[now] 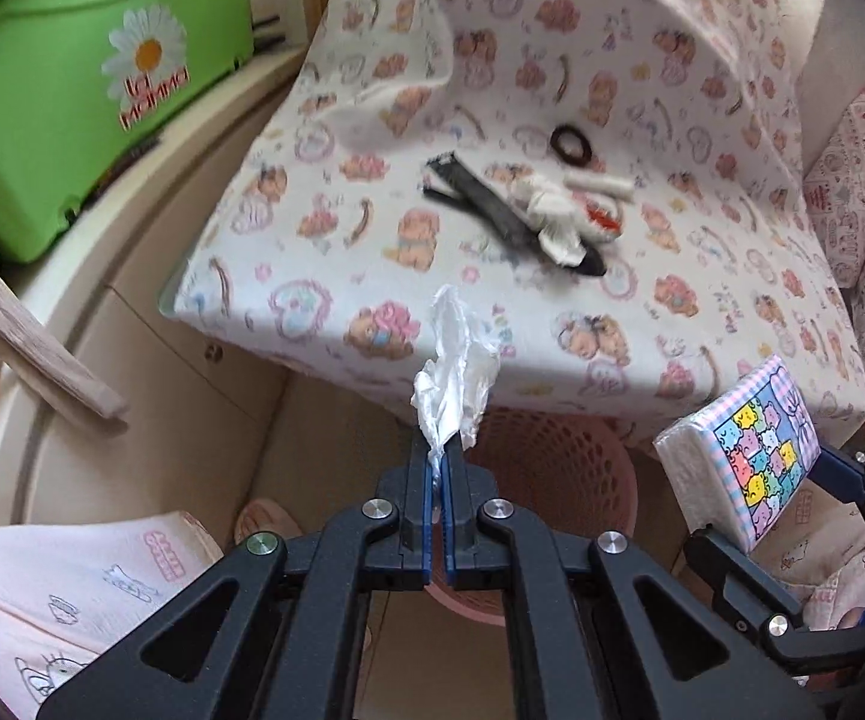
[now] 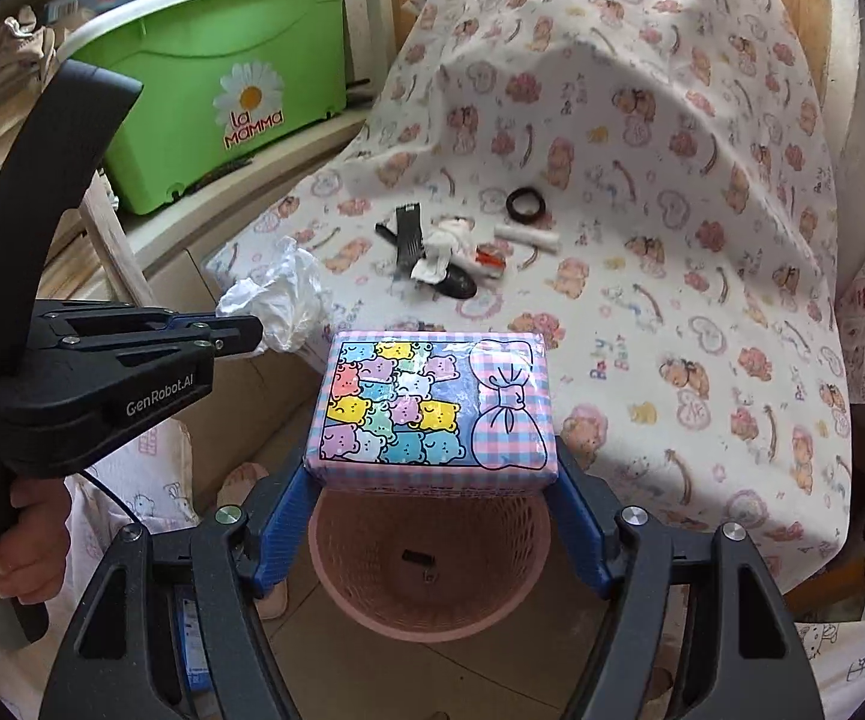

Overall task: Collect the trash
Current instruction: 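Carry the tissue and the box down over the pink wastebasket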

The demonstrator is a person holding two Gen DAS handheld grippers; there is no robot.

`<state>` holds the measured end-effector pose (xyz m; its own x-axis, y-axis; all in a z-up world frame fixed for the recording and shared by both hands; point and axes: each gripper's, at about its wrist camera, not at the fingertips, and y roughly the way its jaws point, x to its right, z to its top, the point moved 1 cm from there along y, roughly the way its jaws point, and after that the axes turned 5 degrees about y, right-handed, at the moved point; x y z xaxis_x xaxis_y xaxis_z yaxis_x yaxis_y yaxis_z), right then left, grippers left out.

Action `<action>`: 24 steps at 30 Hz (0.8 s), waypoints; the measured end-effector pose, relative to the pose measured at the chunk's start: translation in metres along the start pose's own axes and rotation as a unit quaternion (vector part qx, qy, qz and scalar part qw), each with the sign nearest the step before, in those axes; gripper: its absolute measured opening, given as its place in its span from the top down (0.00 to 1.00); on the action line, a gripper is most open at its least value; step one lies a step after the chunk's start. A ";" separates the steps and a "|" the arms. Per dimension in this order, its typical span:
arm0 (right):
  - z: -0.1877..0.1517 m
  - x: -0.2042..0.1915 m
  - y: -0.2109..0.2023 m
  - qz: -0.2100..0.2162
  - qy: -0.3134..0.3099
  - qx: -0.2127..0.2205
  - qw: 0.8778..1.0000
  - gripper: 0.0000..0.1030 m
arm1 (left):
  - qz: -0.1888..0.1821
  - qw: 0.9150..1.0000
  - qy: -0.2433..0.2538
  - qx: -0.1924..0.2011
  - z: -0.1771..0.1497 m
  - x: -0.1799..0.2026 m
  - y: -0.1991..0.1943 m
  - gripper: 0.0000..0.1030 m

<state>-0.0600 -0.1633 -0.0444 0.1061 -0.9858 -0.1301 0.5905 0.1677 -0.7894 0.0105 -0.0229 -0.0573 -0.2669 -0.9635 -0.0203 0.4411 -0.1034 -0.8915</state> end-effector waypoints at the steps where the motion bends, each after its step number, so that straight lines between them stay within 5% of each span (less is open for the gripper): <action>1: 0.000 0.002 0.006 0.000 0.003 -0.012 1.000 0.28 | -0.003 1.000 -0.002 -0.011 0.000 -0.001 0.006 0.98; 11: -0.013 0.007 0.059 0.007 0.015 -0.096 0.995 0.28 | -0.078 0.985 -0.019 -0.155 -0.014 -0.002 0.088 0.98; 16: -0.031 0.001 0.085 -0.010 0.000 -0.131 0.991 0.28 | -0.068 0.982 0.013 -0.175 -0.025 0.013 0.104 0.98; 24: -0.050 -0.002 0.117 -0.021 -0.015 -0.173 0.985 0.28 | -0.042 0.975 -0.004 -0.218 -0.037 0.005 0.143 0.98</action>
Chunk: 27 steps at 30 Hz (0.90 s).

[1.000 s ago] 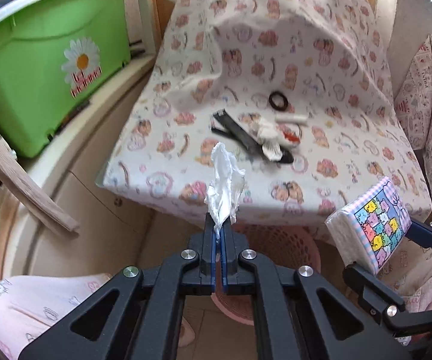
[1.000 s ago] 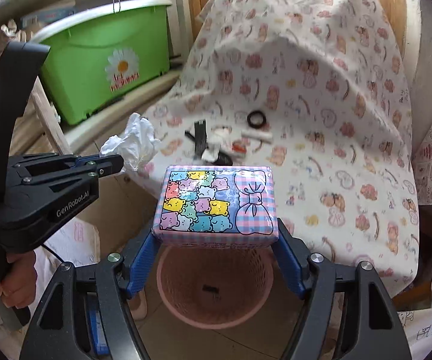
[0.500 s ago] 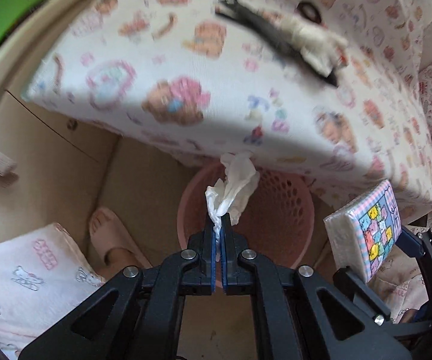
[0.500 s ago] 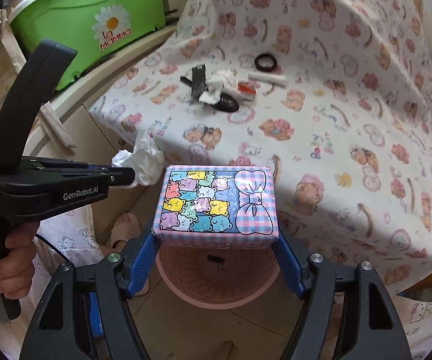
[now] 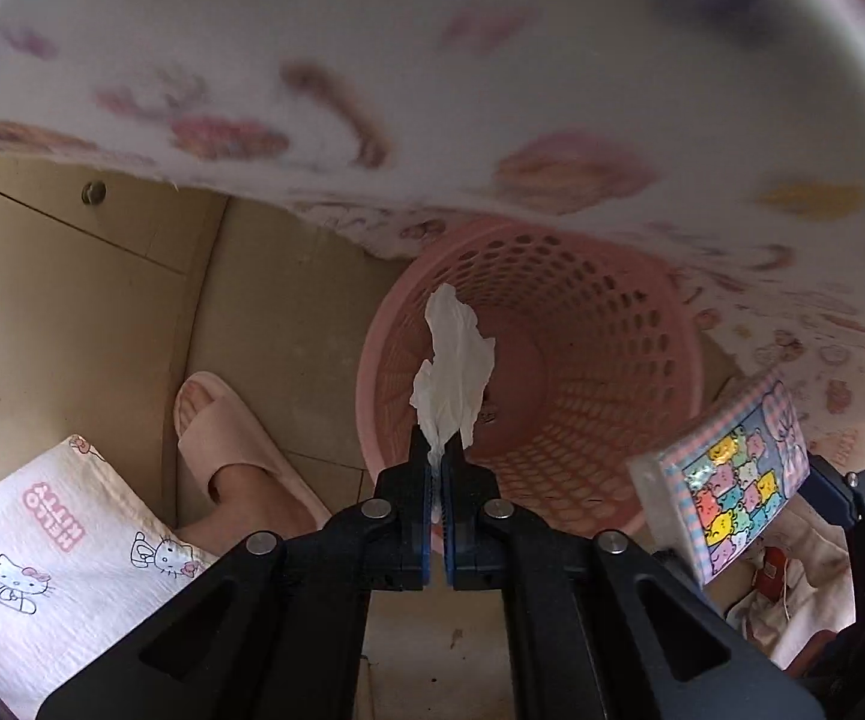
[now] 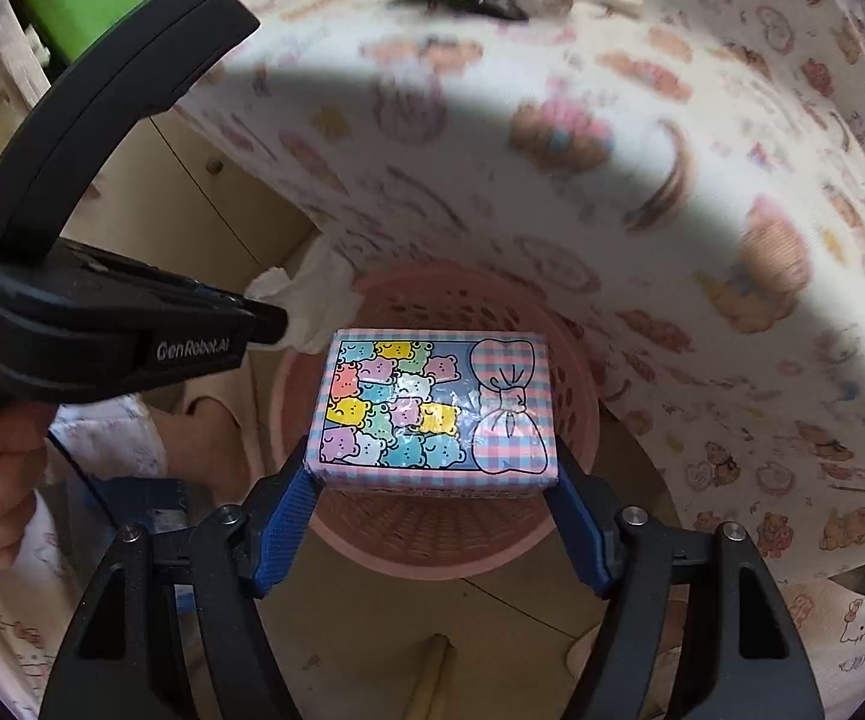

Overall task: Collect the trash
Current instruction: 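Open the left gripper to drop the tissue while the right drops the box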

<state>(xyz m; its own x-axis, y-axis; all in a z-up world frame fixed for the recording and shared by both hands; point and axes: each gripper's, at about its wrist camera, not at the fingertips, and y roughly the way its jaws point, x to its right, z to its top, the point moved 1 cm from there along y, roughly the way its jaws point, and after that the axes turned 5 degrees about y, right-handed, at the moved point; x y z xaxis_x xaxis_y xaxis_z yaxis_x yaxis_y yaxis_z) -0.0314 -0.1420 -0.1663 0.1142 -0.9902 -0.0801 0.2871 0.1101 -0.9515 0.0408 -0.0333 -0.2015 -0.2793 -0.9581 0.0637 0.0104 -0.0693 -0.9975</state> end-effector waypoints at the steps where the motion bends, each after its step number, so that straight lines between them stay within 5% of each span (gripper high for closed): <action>1: -0.002 0.000 0.006 -0.006 0.000 -0.005 1.000 0.28 | 0.002 1.000 -0.001 -0.003 0.000 -0.001 0.004 0.97; 11: -0.010 -0.006 0.048 -0.038 -0.030 -0.035 0.998 0.28 | 0.006 0.999 0.025 -0.023 -0.011 0.014 0.014 0.94; 17: -0.016 -0.013 0.063 -0.047 -0.044 -0.044 0.997 0.28 | 0.005 0.999 -0.001 -0.042 -0.007 0.003 0.026 0.93; 22: -0.017 -0.007 0.062 -0.051 -0.043 -0.051 0.996 0.28 | 0.006 0.999 -0.010 -0.033 -0.004 0.000 0.020 0.58; 27: -0.014 -0.002 0.062 -0.045 -0.027 -0.052 0.997 0.22 | 0.025 0.999 -0.007 -0.022 -0.001 0.000 0.013 0.51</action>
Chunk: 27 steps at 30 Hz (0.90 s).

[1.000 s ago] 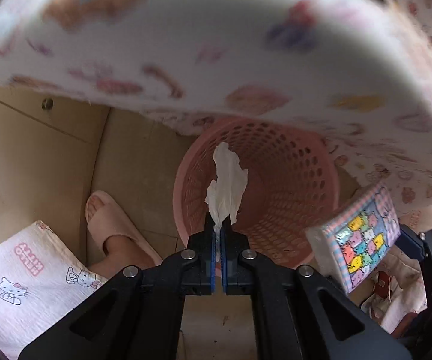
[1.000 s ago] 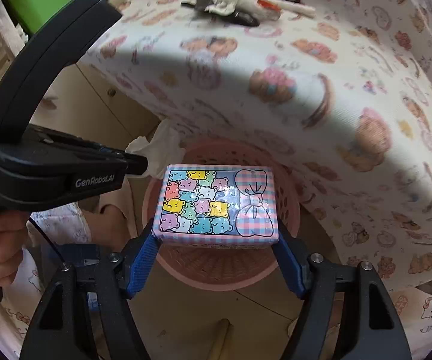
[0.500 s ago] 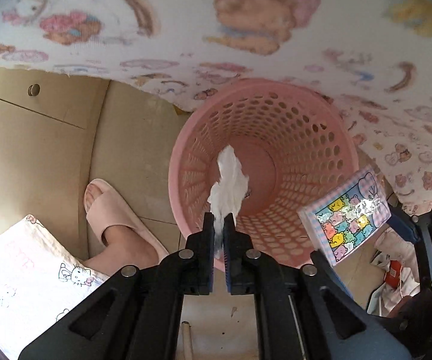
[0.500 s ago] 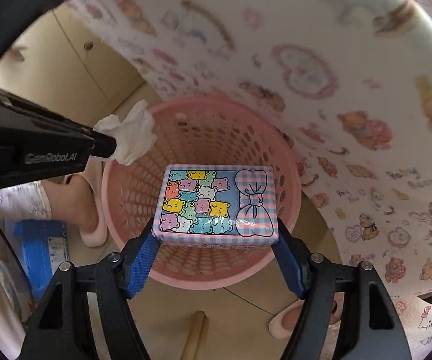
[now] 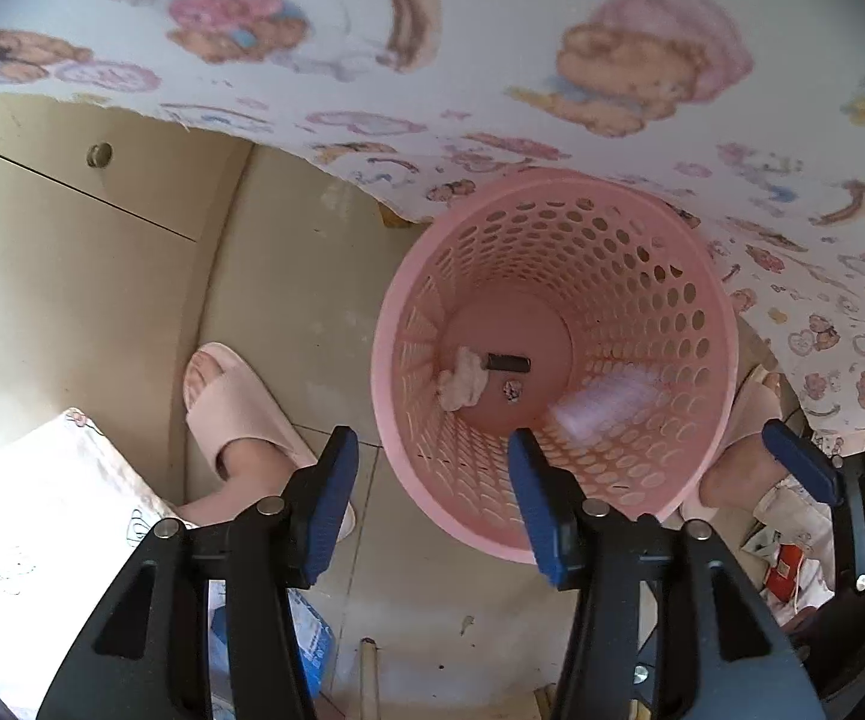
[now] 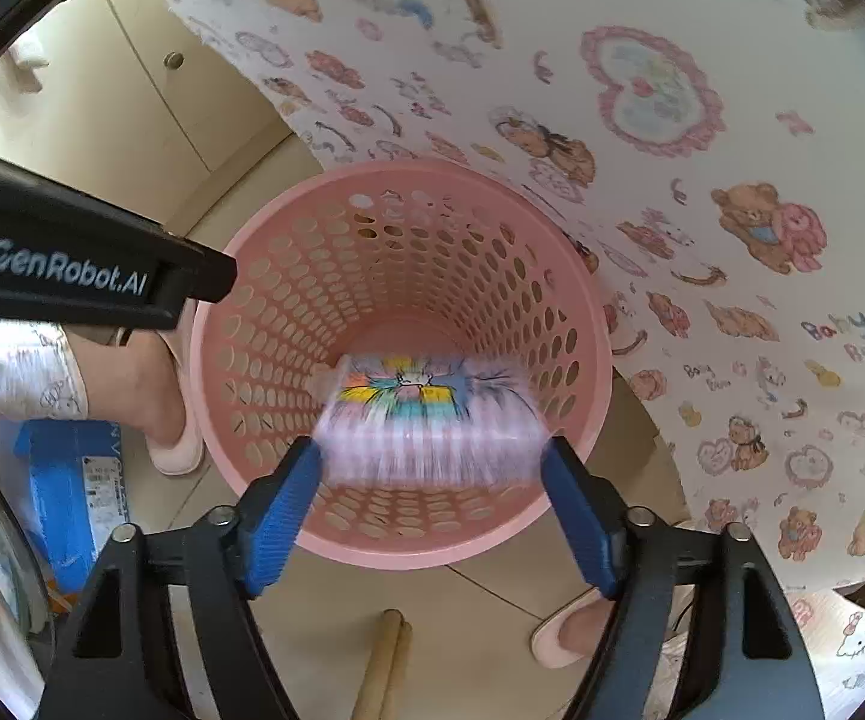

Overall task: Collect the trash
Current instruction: 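Open the left gripper to drop the tissue while the right drops the box, then raise both open grippers back toward the remaining items on the cloth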

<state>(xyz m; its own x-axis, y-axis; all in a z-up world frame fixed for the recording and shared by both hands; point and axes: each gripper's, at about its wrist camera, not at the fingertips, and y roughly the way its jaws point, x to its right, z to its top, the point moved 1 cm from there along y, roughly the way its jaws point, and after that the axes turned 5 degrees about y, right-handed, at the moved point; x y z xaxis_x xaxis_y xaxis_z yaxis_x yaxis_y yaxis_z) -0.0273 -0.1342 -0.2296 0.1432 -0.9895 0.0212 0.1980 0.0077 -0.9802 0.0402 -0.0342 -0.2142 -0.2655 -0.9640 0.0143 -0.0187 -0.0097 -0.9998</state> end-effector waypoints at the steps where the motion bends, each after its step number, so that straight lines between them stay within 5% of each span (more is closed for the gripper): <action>1: 0.000 0.001 -0.001 0.001 0.004 0.000 1.000 0.22 | 0.004 1.000 0.001 0.003 0.001 0.000 -0.002 0.51; 12: 0.007 0.007 -0.031 0.003 0.036 0.009 0.999 0.19 | 0.003 0.996 -0.002 0.085 -0.006 -0.002 -0.066 0.47; 20: 0.004 0.020 -0.073 0.039 0.091 -0.002 0.995 0.17 | 0.051 0.979 -0.012 0.196 -0.030 -0.015 -0.123 0.46; 27: 0.006 0.034 -0.147 0.027 0.089 0.084 0.992 0.17 | 0.035 0.969 -0.029 0.245 -0.027 -0.029 -0.177 0.46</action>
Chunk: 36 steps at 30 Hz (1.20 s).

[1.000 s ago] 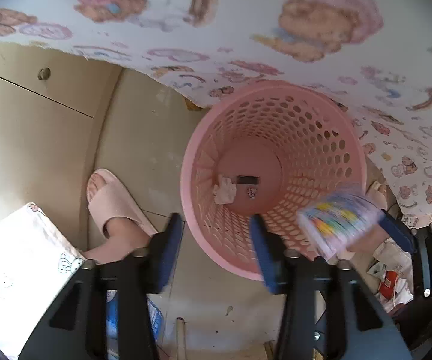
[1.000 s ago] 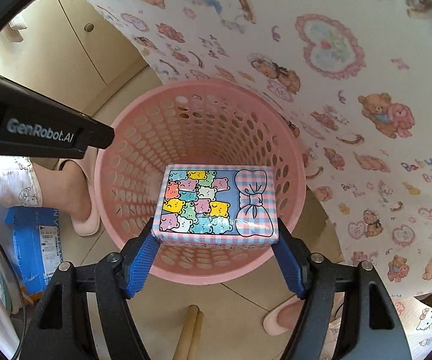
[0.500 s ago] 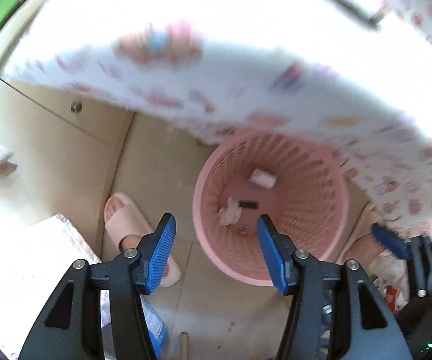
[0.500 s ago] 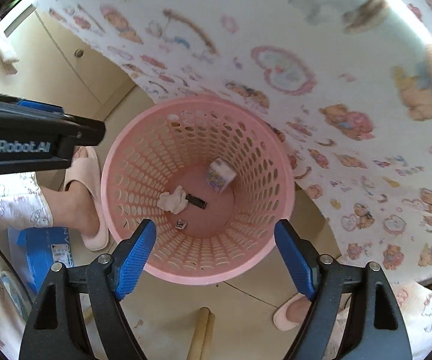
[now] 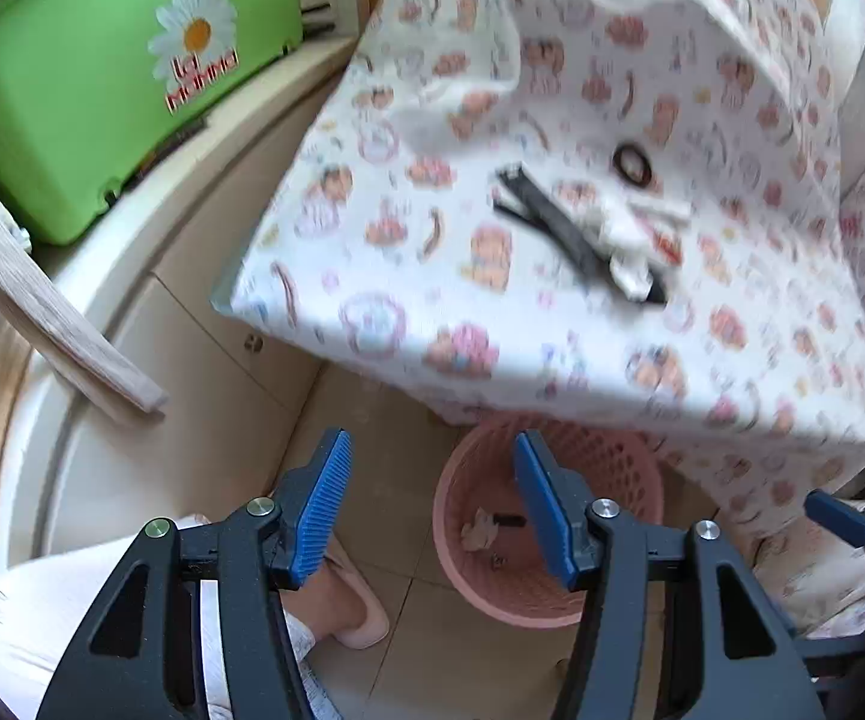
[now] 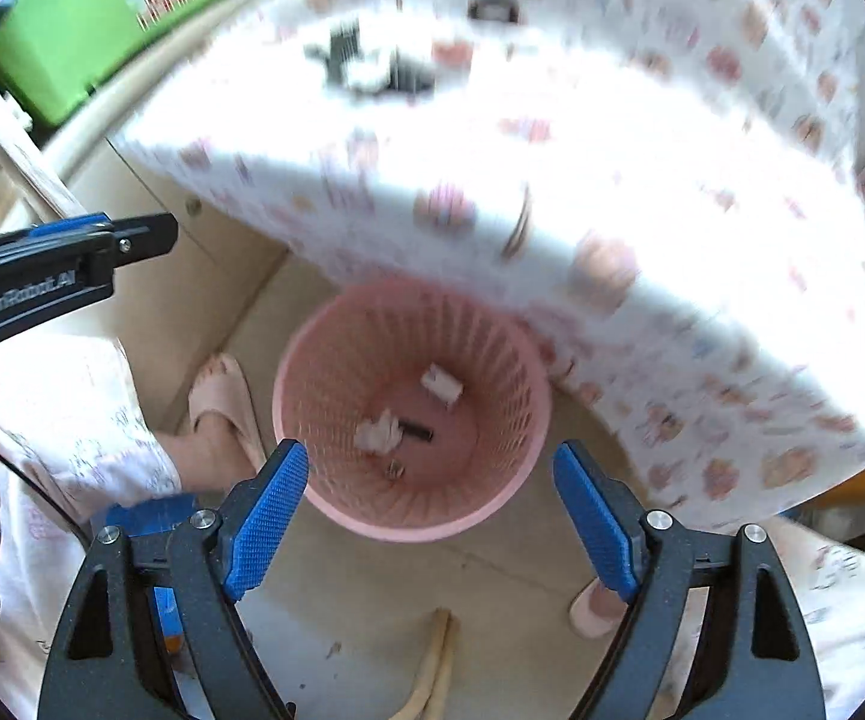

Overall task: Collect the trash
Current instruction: 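Raise both open grippers back toward the remaining items on the cloth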

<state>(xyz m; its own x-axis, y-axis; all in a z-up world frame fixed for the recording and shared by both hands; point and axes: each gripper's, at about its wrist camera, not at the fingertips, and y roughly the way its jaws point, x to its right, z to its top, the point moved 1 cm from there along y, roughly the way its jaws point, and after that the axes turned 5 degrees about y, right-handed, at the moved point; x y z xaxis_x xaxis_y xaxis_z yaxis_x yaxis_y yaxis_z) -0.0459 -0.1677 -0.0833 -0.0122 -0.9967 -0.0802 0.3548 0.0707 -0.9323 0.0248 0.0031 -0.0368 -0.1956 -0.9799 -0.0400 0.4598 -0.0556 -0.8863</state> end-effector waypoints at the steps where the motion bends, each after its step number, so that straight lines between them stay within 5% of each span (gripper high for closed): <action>1: 0.006 0.003 -0.011 -0.005 0.004 0.013 1.000 0.17 | -0.001 1.000 -0.002 0.005 0.005 -0.001 -0.004 0.46; 9: 0.058 0.035 -0.068 -0.034 0.035 0.090 0.995 0.12 | 0.020 0.998 0.037 0.056 0.049 0.016 -0.030 0.42; 24: 0.129 0.100 -0.019 -0.057 0.026 0.102 0.993 0.11 | 0.052 0.997 0.034 0.040 0.097 0.028 0.020 0.41; 36: 0.136 0.086 -0.023 -0.049 0.009 0.096 0.994 0.11 | 0.065 0.997 0.034 0.023 0.086 0.005 0.042 0.41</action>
<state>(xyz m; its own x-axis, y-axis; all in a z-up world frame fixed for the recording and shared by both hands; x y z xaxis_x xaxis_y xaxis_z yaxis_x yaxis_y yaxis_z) 0.0720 -0.2605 -0.0205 -0.0719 -0.9974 -0.0006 0.5234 -0.0372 -0.8513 0.1174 -0.0209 -0.0352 -0.1895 -0.9643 -0.1850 0.5241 0.0600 -0.8495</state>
